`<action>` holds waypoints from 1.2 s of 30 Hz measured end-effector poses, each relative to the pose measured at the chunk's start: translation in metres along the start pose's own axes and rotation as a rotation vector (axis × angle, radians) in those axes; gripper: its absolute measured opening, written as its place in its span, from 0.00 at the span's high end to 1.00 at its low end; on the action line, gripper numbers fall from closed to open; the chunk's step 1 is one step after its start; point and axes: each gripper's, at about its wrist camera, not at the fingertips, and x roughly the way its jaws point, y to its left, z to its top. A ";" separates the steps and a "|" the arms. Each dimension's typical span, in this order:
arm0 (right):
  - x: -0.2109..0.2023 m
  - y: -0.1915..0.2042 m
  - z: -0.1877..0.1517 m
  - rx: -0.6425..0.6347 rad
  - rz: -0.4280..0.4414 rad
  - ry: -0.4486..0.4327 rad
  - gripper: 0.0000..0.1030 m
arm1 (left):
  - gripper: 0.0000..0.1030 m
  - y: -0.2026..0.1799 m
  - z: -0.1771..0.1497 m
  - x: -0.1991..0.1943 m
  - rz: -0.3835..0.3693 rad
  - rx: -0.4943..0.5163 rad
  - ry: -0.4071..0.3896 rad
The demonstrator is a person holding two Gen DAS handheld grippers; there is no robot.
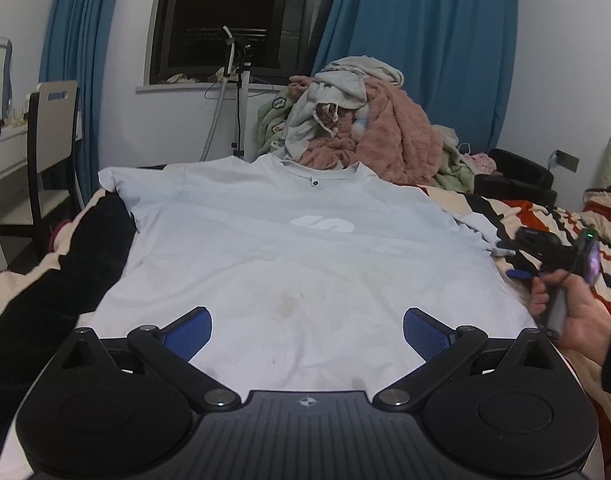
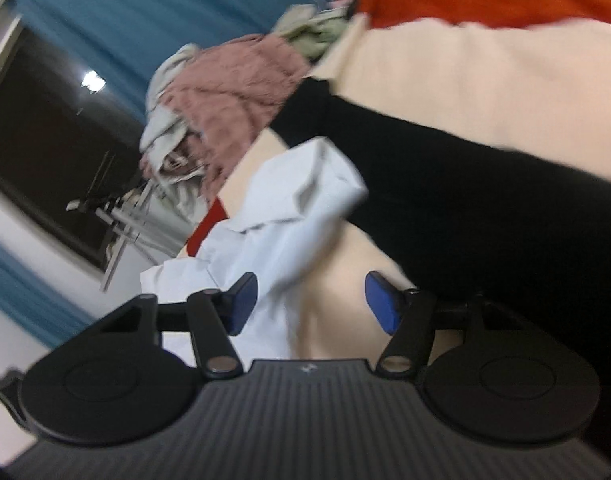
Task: Fold clothes
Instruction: 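Grasp the shoulder with the right gripper and fold that side toward the shirt center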
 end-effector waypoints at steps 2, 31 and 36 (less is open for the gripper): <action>0.027 0.006 0.005 -0.050 0.001 0.006 0.48 | 0.00 0.003 0.000 0.010 0.004 -0.006 0.011; 0.044 0.356 -0.055 -0.866 -0.214 -0.316 0.91 | 0.00 0.085 0.033 -0.004 0.128 -0.057 0.060; 0.107 0.391 -0.147 -0.932 -0.174 -0.200 0.90 | 0.00 0.122 0.029 0.009 0.176 -0.101 0.085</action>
